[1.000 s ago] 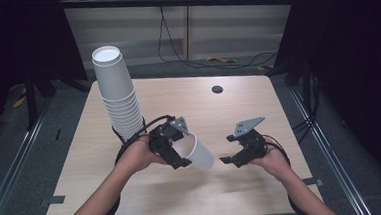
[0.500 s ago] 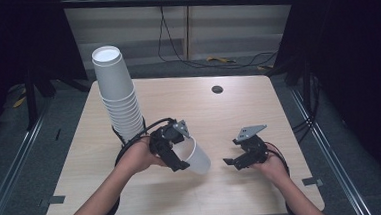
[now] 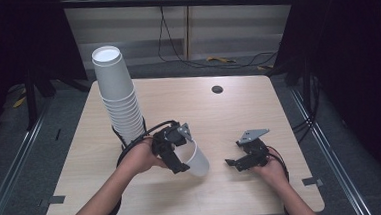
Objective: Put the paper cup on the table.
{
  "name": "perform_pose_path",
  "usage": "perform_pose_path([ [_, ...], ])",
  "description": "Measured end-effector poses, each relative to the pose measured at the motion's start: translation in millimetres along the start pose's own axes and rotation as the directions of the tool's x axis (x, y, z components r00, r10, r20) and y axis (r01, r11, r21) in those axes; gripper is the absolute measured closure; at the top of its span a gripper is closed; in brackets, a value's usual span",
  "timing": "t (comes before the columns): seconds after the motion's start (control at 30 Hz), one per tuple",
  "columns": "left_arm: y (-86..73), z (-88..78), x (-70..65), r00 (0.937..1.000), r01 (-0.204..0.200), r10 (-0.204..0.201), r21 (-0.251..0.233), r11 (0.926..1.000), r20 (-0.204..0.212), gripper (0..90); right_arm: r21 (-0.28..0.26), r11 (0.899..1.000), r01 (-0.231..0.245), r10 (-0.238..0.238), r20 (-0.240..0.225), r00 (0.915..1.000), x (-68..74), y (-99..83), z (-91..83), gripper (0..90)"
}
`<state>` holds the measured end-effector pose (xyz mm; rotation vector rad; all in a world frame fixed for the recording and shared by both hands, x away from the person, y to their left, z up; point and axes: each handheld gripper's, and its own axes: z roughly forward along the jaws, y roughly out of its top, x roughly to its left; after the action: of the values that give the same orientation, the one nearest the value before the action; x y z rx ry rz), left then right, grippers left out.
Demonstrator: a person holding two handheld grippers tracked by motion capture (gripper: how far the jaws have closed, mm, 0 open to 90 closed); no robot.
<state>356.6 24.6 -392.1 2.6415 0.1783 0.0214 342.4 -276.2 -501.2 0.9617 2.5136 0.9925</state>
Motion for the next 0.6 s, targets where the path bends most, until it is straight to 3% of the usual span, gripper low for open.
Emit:
perform_pose_path([
  [0.13,0.3,2.0,-0.9,1.0,-0.001,0.001,0.007,1.0,0.0,9.6,-0.029,1.0,-0.007,0.007,-0.002,1.0,-0.5,-4.2,0.0,11.6],
  [0.6,2.9,8.9,-2.6,0.9998,-0.019,0.019,0.015,0.9997,-0.006,7.5,-0.03,0.999,-0.013,0.013,0.002,0.9999,-0.2,-4.2,0.2,11.9],
])
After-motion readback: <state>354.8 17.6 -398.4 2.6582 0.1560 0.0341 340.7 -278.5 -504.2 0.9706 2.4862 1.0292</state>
